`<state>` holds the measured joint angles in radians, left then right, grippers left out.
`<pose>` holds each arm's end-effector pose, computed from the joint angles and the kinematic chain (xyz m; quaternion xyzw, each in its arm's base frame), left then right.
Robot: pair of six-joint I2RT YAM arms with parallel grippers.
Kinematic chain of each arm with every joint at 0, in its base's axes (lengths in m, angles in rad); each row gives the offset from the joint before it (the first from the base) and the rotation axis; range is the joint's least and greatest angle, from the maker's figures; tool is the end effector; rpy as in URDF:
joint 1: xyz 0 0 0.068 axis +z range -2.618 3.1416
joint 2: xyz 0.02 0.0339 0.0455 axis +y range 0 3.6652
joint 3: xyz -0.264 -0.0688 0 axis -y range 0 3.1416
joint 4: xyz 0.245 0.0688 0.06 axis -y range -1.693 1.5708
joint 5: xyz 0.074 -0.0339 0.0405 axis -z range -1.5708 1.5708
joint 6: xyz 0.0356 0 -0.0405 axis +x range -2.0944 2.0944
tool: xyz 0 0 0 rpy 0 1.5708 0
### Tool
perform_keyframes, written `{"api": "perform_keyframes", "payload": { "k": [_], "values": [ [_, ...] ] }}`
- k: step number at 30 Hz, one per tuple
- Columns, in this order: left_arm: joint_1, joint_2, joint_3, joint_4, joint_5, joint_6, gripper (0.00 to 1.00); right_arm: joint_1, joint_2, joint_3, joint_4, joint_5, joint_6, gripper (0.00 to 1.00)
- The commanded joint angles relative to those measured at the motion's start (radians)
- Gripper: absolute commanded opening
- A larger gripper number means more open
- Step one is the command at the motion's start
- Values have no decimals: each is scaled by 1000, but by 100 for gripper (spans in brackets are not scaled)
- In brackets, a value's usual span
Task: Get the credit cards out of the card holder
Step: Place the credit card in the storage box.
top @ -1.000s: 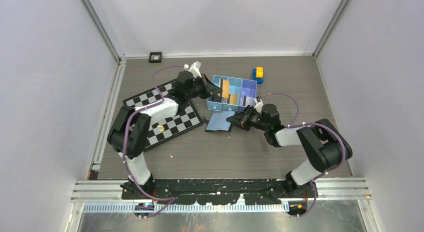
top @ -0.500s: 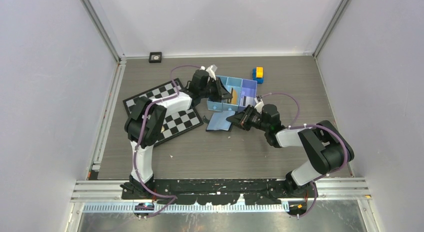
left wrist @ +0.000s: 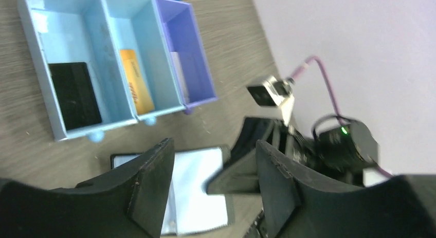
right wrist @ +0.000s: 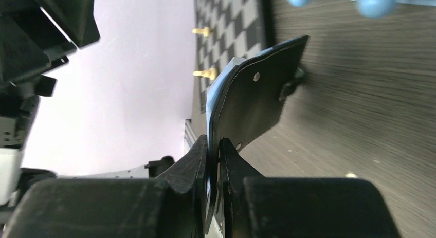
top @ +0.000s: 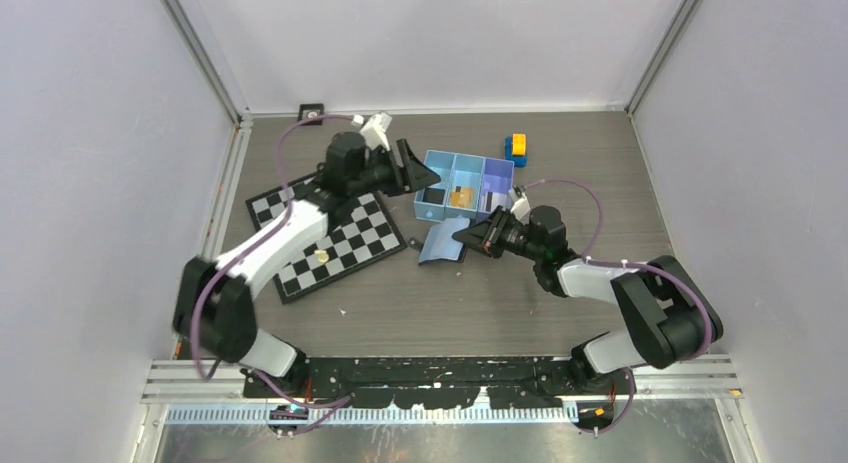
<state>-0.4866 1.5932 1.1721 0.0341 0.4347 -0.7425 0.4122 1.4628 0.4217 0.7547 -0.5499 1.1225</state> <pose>0.3222 -0.1874 0.2919 0.0159 0.8191 -0.4603 0.3419 0.2374 0.1241 0.1654 0.1155 0.7792 0.5567 0.2640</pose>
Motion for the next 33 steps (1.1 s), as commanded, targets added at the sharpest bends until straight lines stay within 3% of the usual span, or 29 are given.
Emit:
{"api": "perform_keyframes", "payload": {
  "k": [1, 6, 12, 19, 27, 30, 33],
  "values": [
    [-12, -235, -186, 38, -13, 18, 65, 5, -99, 43, 156, -129, 19, 0],
    [-12, -377, -414, 193, 10, -40, 69, 5, -127, 58, 292, -222, 71, 0],
    [-11, -411, -564, 439, 18, -98, 78, 3, -167, 44, 421, -261, 108, 0],
    [33, -397, -629, 573, 35, -170, 82, 4, -299, 29, 273, -239, -13, 0],
    [90, -277, -668, 946, 198, -416, 89, 2, -362, 22, 211, -214, -52, 0],
    [91, -203, -669, 1133, 242, -525, 89, 3, -343, 20, 242, -218, -26, 0],
    [91, -126, -657, 1308, 286, -613, 75, 2, -305, 23, 295, -229, 6, 0]
  ]
}}
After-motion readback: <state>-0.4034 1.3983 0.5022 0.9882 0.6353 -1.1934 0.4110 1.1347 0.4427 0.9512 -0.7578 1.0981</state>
